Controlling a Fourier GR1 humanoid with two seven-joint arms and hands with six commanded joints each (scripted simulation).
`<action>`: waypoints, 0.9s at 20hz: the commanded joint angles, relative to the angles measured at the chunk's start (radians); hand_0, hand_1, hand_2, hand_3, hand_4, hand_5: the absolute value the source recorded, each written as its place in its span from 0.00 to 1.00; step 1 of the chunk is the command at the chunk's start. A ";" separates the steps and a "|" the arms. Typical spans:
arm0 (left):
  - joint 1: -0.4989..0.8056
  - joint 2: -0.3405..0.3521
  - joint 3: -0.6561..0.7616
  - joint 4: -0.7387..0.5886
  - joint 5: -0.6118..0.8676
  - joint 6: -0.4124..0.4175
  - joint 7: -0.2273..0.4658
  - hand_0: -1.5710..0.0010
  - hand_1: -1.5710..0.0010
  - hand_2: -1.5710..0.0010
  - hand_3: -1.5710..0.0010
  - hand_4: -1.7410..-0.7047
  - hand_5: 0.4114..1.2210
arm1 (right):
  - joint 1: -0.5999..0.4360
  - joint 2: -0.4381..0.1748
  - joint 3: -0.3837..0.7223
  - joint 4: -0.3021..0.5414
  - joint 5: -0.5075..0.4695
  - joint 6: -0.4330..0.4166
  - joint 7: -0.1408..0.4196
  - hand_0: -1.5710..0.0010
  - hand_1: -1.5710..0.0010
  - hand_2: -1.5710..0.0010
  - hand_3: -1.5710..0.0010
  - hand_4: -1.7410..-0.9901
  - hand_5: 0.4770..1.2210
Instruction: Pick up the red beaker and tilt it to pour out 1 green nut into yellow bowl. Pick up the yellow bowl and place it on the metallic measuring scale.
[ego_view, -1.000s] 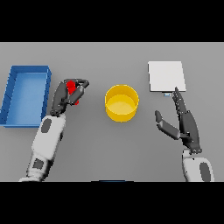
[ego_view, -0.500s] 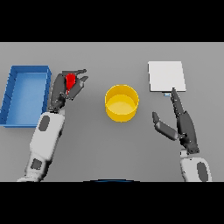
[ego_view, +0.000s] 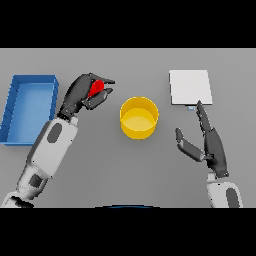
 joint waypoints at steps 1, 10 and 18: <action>0.007 0.008 -0.007 -0.002 0.001 -0.007 -0.010 0.01 0.01 0.01 0.01 0.01 0.87 | 0.003 -0.001 0.000 -0.002 -0.004 0.004 0.011 1.00 1.00 1.00 1.00 0.66 0.31; -0.244 0.101 -0.322 0.153 -0.350 -0.067 0.044 0.00 0.00 0.00 0.00 0.00 0.95 | -0.001 0.007 0.002 -0.007 -0.015 0.013 0.020 1.00 1.00 1.00 1.00 0.63 0.33; -0.455 0.122 -0.553 0.290 -0.518 -0.258 -0.035 0.00 0.00 0.00 0.00 0.07 0.99 | -0.008 0.031 0.005 0.024 -0.002 -0.010 0.007 1.00 1.00 1.00 1.00 0.67 0.26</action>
